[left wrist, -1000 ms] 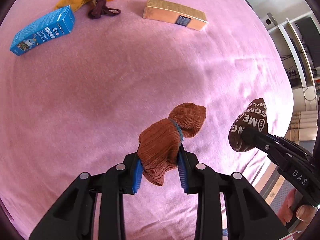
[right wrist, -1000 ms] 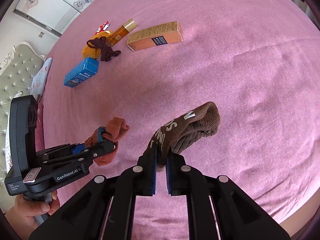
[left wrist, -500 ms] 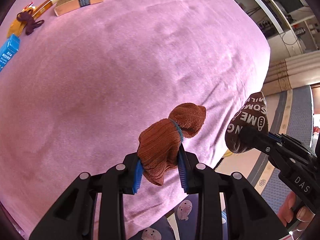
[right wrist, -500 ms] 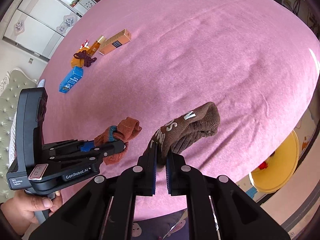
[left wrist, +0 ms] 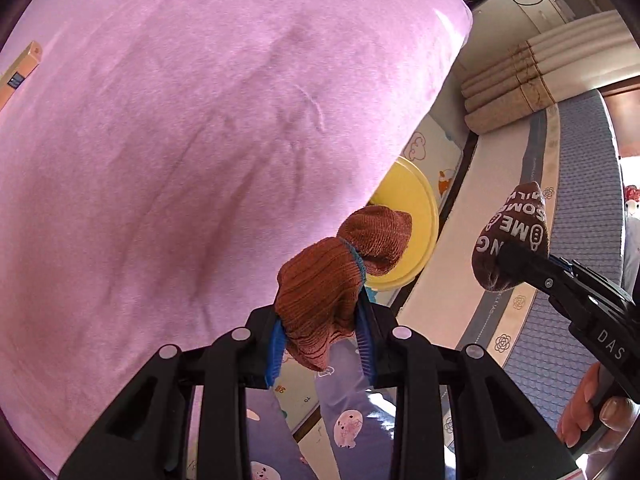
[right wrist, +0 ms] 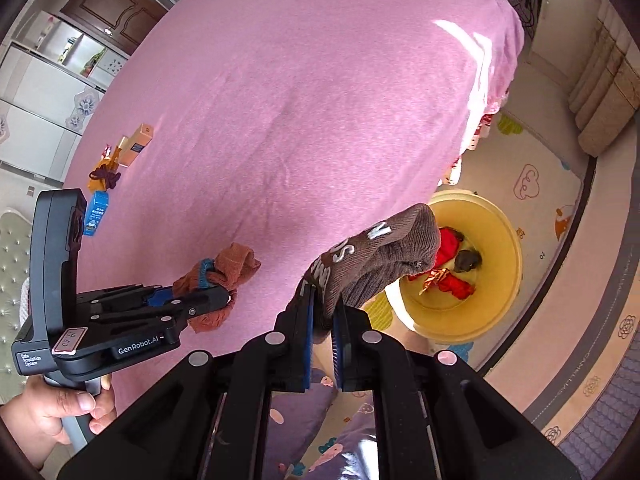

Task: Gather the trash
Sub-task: 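Carry both socks off the bed over the yellow basin, then open both tools to drop the socks into the yellow basin, then move both open tools back over the remaining items on the bed, then grasp the gold cosmetic box with right tool while left tool grasps dark brown sock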

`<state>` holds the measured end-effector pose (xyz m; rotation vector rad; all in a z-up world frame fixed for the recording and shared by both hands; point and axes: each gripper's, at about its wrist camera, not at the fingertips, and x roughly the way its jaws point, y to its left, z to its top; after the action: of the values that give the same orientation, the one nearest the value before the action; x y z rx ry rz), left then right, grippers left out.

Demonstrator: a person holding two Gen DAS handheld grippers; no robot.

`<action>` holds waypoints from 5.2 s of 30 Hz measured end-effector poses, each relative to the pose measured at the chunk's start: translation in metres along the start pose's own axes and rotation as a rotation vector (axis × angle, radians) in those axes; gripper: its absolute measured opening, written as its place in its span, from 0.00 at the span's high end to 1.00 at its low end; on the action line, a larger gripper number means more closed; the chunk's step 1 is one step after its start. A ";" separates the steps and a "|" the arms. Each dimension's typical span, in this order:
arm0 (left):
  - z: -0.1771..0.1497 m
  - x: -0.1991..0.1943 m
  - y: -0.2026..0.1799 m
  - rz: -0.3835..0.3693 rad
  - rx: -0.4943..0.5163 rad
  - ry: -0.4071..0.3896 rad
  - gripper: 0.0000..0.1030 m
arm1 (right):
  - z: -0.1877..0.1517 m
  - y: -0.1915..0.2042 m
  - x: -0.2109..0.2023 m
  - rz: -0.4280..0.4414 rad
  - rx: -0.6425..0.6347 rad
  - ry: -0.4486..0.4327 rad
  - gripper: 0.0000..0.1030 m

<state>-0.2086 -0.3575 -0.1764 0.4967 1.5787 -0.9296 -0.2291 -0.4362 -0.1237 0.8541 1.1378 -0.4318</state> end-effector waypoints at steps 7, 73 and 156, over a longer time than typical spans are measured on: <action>0.020 0.043 -0.085 -0.007 0.089 0.055 0.70 | 0.005 -0.088 -0.016 -0.024 0.081 0.003 0.92; 0.010 -0.075 0.163 0.029 -0.241 -0.134 0.36 | 0.036 0.165 0.069 0.079 -0.219 0.110 0.67; 0.123 -0.111 0.632 0.050 -0.946 -0.289 0.88 | 0.260 0.515 0.344 0.297 -0.858 0.465 0.59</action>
<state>0.3680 -0.0601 -0.2545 -0.2579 1.5292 -0.1304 0.4190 -0.2797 -0.2067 0.3426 1.4204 0.5147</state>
